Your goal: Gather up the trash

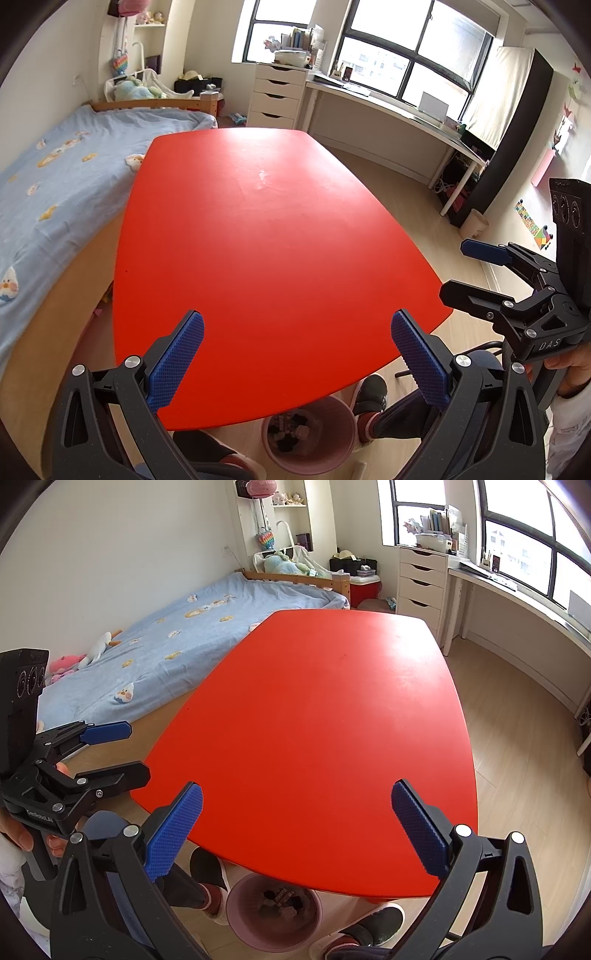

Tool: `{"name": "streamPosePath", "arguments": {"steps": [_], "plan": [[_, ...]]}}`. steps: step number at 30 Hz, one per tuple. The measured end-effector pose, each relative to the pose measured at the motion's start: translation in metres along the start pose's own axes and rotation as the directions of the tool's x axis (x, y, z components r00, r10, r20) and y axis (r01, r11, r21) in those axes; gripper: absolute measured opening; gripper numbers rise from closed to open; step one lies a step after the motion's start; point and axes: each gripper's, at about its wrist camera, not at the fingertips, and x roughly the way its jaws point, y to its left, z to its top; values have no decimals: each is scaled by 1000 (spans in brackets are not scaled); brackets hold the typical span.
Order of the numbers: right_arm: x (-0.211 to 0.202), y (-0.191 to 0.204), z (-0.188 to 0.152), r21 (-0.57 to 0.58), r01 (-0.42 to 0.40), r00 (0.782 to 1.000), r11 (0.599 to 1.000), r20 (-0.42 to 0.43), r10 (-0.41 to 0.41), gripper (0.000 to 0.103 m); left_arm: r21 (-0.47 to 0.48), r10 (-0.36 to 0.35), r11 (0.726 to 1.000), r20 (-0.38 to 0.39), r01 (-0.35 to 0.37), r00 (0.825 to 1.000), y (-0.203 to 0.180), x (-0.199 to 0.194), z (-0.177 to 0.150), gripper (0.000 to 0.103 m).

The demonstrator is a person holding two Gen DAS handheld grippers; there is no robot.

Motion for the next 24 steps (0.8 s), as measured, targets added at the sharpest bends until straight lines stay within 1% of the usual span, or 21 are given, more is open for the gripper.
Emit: {"name": "streamPosePath", "arguments": {"steps": [19, 24], "plan": [[3, -1, -2, -2, 1, 1000, 1000, -7, -1, 100, -8, -11, 1000, -5, 11, 1000, 4, 1, -2, 97], [3, -3, -3, -2, 2, 1000, 1000, -9, -2, 100, 7, -6, 1000, -5, 6, 1000, 2, 1, -4, 97]]}}
